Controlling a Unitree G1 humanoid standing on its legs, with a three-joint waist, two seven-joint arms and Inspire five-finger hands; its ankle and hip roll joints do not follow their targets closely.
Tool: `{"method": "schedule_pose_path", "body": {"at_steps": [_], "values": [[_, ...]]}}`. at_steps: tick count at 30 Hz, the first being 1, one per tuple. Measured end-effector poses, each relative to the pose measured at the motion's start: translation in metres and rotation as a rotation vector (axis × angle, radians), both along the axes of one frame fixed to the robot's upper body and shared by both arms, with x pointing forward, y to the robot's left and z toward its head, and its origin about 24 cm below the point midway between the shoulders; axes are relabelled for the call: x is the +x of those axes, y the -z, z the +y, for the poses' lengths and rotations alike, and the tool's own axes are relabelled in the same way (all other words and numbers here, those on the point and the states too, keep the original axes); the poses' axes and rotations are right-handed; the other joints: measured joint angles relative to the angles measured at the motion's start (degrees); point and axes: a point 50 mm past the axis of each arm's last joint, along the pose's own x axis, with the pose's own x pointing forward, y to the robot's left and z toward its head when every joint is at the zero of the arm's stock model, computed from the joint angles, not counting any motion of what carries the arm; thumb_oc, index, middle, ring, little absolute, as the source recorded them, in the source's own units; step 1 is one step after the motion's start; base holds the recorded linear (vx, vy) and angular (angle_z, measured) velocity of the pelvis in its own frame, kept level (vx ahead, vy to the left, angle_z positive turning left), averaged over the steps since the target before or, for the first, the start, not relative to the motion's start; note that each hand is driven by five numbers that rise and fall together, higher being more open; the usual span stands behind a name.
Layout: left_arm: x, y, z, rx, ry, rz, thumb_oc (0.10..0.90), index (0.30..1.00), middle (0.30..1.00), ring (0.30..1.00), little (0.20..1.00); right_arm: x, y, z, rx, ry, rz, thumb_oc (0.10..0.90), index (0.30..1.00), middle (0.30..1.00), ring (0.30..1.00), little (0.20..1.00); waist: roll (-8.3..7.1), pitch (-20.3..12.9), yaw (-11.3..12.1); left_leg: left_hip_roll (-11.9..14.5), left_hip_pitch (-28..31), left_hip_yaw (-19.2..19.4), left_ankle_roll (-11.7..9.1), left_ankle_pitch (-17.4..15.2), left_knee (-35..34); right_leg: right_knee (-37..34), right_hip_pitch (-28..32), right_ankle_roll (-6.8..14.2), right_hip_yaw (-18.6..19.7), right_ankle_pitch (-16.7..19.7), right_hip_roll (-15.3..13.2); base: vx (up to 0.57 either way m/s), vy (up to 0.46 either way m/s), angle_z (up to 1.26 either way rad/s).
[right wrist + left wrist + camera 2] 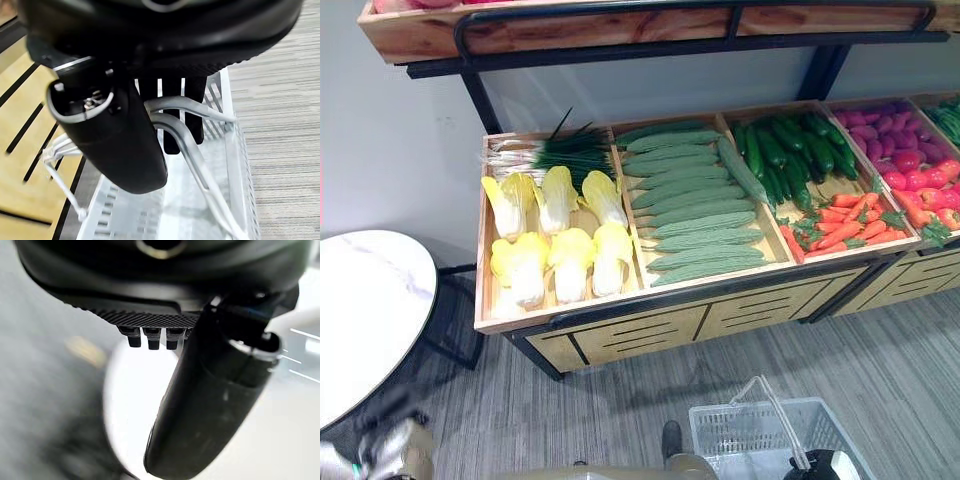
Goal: Get the vegetables into the basket
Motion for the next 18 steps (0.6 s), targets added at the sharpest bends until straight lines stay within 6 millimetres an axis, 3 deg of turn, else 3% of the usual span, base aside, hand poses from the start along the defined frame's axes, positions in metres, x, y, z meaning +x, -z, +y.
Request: {"method": "schedule_pose_path", "body": {"at_steps": [1, 2, 4, 6, 7, 8, 11, 18], "values": [[0.018, -0.036, -0.012, 0.112, 0.058, -0.123, 0.9, 1.0, 1.0, 1.0, 1.0, -0.003, 0.001, 0.001, 0.003, 0.005, 0.004, 0.4, 0.3, 0.3, 0.3, 0.3, -0.22, 0.6, -0.3, 0.1, -0.1, -0.1, -0.1, 0.0, 0.0, 0.0, 0.1, 0.0, -0.1, 0.0, 0.1, 0.0, 0.0, 0.0], [0.029, -0.056, -0.026, 0.209, 0.129, -0.185, 0.9, 1.0, 1.0, 1.0, 1.0, -0.006, 0.0, -0.001, -0.002, 0.021, 0.006, 0.4, 0.3, 0.3, 0.3, 0.3, -0.04, 0.9, -0.4, 0.1, 0.0, -0.1, -0.2, 0.1, 0.0, 0.0, 0.1, 0.1, -0.1, 0.1, 0.1, -0.04, -0.012, 0.04], [0.041, -0.061, -0.039, 0.294, 0.2, -0.151, 0.9, 1.0, 1.0, 1.0, 1.0, -0.006, 0.0, -0.002, -0.004, 0.02, 0.014, 0.4, 0.3, 0.3, 0.3, 0.3, 0.33, 1.0, -1.1, 0.1, 0.3, -0.1, -0.4, 0.2, 0.1, 0.0, 0.4, 0.5, -0.1, 0.3, 0.2, -0.05, 0.0, -0.02], [0.05, -0.046, -0.059, 0.335, 0.371, -0.04, 0.9, 1.0, 1.0, 1.0, 1.0, -0.002, -0.001, -0.003, -0.007, 0.016, 0.004, 0.4, 0.3, 0.3, 0.3, 0.3, 0.46, 1.7, -1.2, 0.0, 0.3, -0.1, -0.4, 0.2, 0.1, 0.0, 0.4, 0.5, -0.1, 0.3, 0.1, -0.04, 0.019, 0.02], [0.052, -0.022, -0.068, 0.312, 0.486, 0.088, 0.9, 1.0, 1.0, 1.0, 1.0, 0.005, -0.002, -0.004, -0.009, 0.009, -0.012, 0.4, 0.3, 0.3, 0.3, 0.3, 0.48, 1.7, -1.3, 0.0, 0.3, -0.1, -0.3, 0.2, 0.3, 0.0, 0.4, 0.5, -0.1, 0.3, 0.1, 0.0, 0.0, 0.0], [0.052, -0.013, -0.071, 0.291, 0.522, 0.129, 0.9, 1.0, 1.0, 1.0, 1.0, 0.01, -0.003, -0.003, -0.008, 0.001, -0.023, 0.4, 0.3, 0.3, 0.3, 0.3, 0.35, 2.0, -1.9, -0.1, 0.4, -0.1, -0.3, 0.1, 0.3, 0.0, 0.4, 0.5, 0.0, 0.3, 0.1, 0.0, 0.0, 0.0], [0.053, 0.005, -0.089, 0.142, 0.591, 0.124, 0.9, 1.0, 1.0, 1.0, 1.0, 0.028, -0.003, 0.003, 0.009, -0.064, -0.048, 0.4, 0.3, 0.3, 0.3, 0.3, 0.48, 2.6, -2.4, -0.2, 0.5, 0.1, -0.2, 0.1, 0.3, 0.0, 0.3, 0.5, 0.2, 0.3, -0.1, 0.0, 0.001, -0.02], [0.056, 0.014, -0.1, 0.041, 0.669, 0.112, 0.9, 1.0, 1.0, 1.0, 1.0, 0.039, -0.006, 0.005, 0.014, -0.095, -0.079, 0.4, 0.3, 0.3, 0.3, 0.3, 0.97, 2.9, -2.8, -0.1, 1.1, 1.1, -0.1, 0.0, 0.3, 0.0, 0.6, 0.5, 0.8, 0.3, 0.1, 0.01, 0.001, -0.06]]}}
